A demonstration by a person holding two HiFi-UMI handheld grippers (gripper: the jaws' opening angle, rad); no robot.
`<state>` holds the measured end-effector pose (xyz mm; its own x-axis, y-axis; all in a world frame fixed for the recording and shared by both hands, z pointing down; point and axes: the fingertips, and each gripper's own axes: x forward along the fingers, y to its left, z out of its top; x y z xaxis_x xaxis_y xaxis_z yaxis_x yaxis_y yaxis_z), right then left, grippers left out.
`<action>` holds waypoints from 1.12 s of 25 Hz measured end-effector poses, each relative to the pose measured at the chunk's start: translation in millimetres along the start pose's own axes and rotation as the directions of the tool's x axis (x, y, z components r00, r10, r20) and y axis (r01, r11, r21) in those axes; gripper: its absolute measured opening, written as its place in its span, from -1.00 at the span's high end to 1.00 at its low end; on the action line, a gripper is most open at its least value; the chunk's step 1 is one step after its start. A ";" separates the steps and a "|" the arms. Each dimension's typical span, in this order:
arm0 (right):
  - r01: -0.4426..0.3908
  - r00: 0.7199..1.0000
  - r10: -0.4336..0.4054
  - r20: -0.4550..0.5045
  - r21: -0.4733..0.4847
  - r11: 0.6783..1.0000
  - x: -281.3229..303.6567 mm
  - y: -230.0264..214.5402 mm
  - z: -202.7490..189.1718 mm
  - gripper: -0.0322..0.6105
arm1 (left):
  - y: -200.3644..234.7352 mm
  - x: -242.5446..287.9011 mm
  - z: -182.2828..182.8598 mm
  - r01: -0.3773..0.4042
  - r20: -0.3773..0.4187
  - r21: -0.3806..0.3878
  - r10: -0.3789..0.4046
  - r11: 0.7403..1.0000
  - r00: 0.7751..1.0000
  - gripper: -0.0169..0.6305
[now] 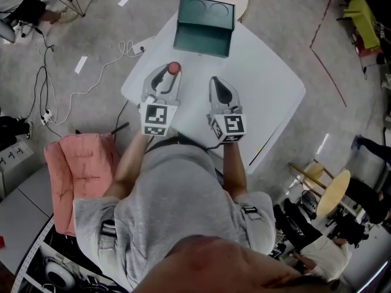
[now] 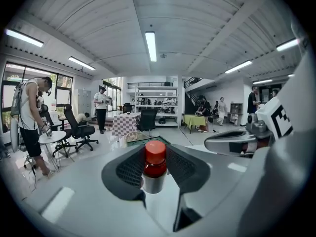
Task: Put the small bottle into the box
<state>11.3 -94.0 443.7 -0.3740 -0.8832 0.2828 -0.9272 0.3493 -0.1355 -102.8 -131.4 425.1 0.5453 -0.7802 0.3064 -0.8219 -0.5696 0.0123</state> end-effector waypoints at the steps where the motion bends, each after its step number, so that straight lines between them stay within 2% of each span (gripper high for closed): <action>1: -0.002 1.000 0.002 -0.003 0.002 1.000 5.3 -2.7 -0.5 0.89 | 2.3 6.5 -1.4 0.001 -0.006 -0.002 -0.001 1.000 1.000 0.53; 13: 0.037 0.999 -0.037 -0.008 -0.020 0.999 61.9 -48.0 -4.4 0.89 | 20.0 76.0 -26.3 0.020 -0.079 -0.014 -0.021 1.000 0.997 0.53; 28: 0.045 0.998 -0.043 -0.055 0.042 0.998 114.7 -80.8 -33.8 0.89 | 41.0 142.7 -44.6 0.018 -0.107 0.011 -0.017 1.000 0.994 0.53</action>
<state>42.6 -213.0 519.2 -0.3348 -0.8787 0.3403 -0.9413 0.2957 -0.1626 -66.1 -254.5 511.8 0.5385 -0.7383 0.4061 -0.8099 -0.5866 0.0073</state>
